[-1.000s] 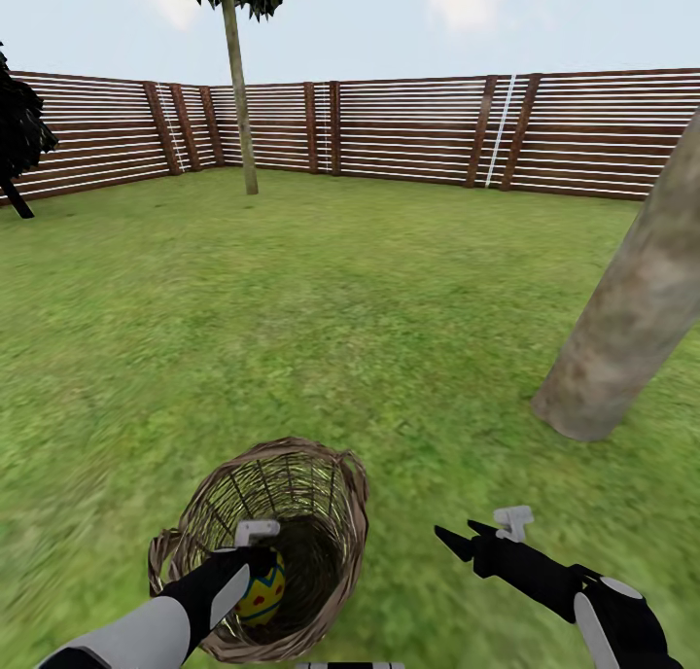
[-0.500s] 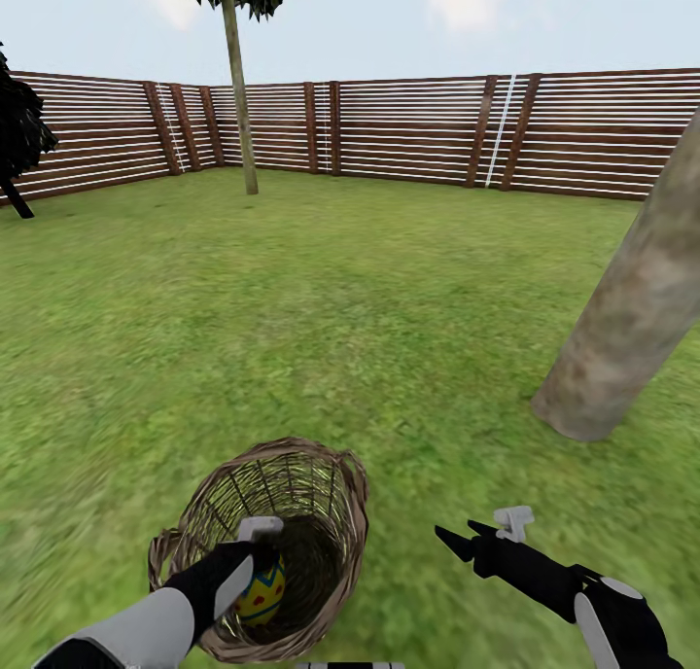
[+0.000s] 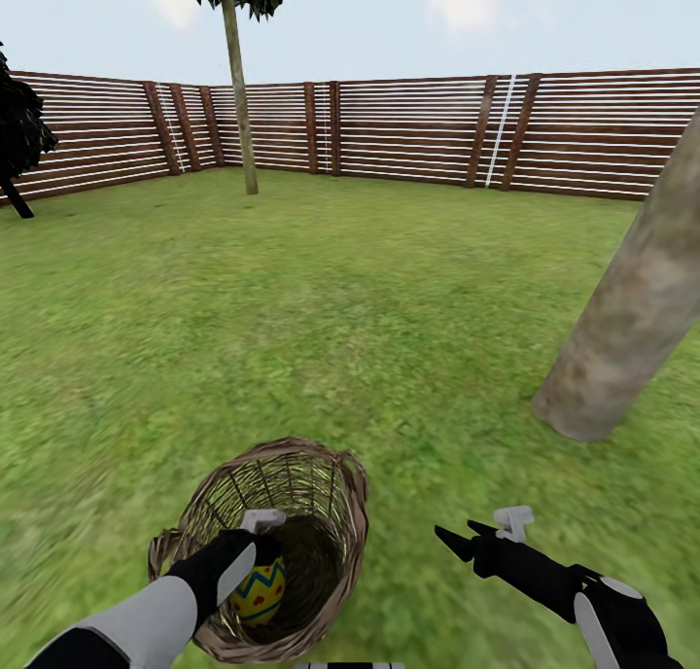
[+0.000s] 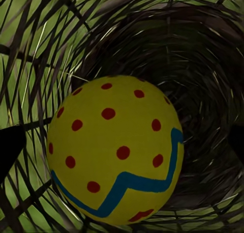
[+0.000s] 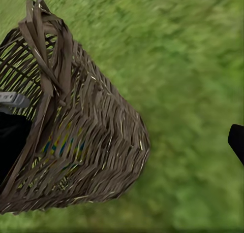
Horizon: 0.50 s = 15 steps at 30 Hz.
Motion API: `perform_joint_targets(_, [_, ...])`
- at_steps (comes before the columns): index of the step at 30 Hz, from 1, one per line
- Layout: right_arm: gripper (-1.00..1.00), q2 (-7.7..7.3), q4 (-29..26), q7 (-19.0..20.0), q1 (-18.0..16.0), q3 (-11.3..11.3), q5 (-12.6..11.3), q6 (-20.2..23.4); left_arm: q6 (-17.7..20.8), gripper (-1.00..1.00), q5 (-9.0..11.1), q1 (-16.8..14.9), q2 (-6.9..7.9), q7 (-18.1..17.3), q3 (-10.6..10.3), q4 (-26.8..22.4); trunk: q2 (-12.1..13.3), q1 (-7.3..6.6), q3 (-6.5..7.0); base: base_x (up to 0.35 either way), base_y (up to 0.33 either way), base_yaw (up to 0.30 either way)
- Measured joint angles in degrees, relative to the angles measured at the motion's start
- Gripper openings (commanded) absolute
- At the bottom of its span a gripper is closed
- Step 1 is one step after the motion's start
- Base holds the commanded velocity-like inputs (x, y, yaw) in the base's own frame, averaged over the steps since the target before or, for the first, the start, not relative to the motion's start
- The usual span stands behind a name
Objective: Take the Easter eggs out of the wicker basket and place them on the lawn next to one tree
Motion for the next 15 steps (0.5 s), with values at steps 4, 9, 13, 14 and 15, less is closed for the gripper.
perform_joint_targets(4, [1.0, 0.01, 0.01, 0.0, 0.0, 0.0, 0.0, 0.01, 0.72, 1.0, 0.11, -0.27, -0.03, 0.08, 0.03, -0.1, 0.0, 0.0, 0.0, 0.0, 0.0, 0.0])
perform_joint_targets(9, [1.0, 0.0, 0.0, 0.0, 0.0, 0.0, 0.01, 0.01, 1.88, 1.0, 0.69, -1.38, 0.01, 0.34, 0.1, -0.01, 0.0, 0.0, 0.0, 0.0, 0.0, 0.0])
perform_joint_targets(13, [1.0, 0.0, 0.04, 0.0, 0.02, 0.0, 0.01, 0.02, 5.04, 1.0, 1.04, -2.12, 0.05, 0.56, 0.14, -0.09, 0.0, 0.0, 0.0, 0.0, 0.0, 0.0])
perform_joint_targets(14, [1.0, 0.0, 0.03, 0.0, 0.02, 0.0, 0.01, 0.02, 5.44, 1.0, 1.08, -2.39, 0.08, 0.6, 0.2, -0.09, 0.0, 0.0, 0.0, 0.0, 0.0, 0.0])
perform_joint_targets(15, [1.0, 0.0, 0.02, 0.0, 0.01, 0.0, 0.01, 0.02, 5.78, 1.0, 1.1, -2.71, 0.11, 0.64, 0.26, -0.07, 0.0, 0.0, 0.0, 0.0, 0.0, 0.0])
